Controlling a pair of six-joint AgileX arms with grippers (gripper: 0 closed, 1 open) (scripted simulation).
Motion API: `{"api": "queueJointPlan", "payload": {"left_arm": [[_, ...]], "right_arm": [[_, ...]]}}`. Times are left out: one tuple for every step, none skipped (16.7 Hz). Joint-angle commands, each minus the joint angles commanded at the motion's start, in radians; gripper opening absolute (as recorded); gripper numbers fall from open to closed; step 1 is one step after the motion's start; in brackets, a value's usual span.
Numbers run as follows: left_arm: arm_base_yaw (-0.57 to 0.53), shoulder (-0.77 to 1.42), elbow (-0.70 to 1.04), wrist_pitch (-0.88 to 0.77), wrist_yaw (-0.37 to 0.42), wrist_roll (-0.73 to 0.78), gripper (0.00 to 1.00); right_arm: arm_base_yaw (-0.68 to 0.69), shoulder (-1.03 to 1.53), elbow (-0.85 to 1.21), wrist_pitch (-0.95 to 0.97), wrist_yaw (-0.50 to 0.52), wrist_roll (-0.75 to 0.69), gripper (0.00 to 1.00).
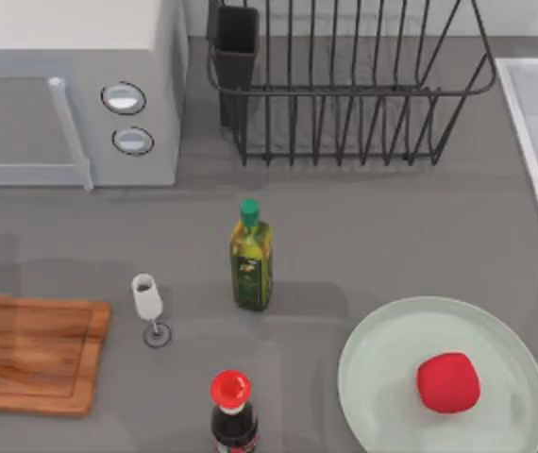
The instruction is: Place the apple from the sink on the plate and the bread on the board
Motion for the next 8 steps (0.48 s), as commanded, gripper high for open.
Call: {"api": "queueJointPlan", "payload": {"left_arm": [[0.006,0.031,0.023,-0.019,0.000,0.003,1.00],[0.010,0.053,0.040,-0.032,0.000,0.005,1.00],[0.012,0.065,0.049,-0.039,0.000,0.006,1.00],[0.012,0.067,0.051,-0.040,0.000,0.006,1.00],[0.012,0.067,0.051,-0.040,0.000,0.006,1.00],[0.012,0.067,0.051,-0.040,0.000,0.006,1.00],[0.012,0.067,0.051,-0.040,0.000,0.006,1.00],[0.007,0.064,0.048,-0.038,0.000,0.005,1.00]], "right_arm": [[0.000,0.000,0.000,0.000,0.000,0.000,1.00],[0.000,0.000,0.000,0.000,0.000,0.000,1.00],[0.000,0.000,0.000,0.000,0.000,0.000,1.00],[0.000,0.000,0.000,0.000,0.000,0.000,1.00],[0.000,0.000,0.000,0.000,0.000,0.000,1.00],[0.000,0.000,0.000,0.000,0.000,0.000,1.00],[0.000,0.000,0.000,0.000,0.000,0.000,1.00],[0.000,0.000,0.000,0.000,0.000,0.000,1.00]]}}
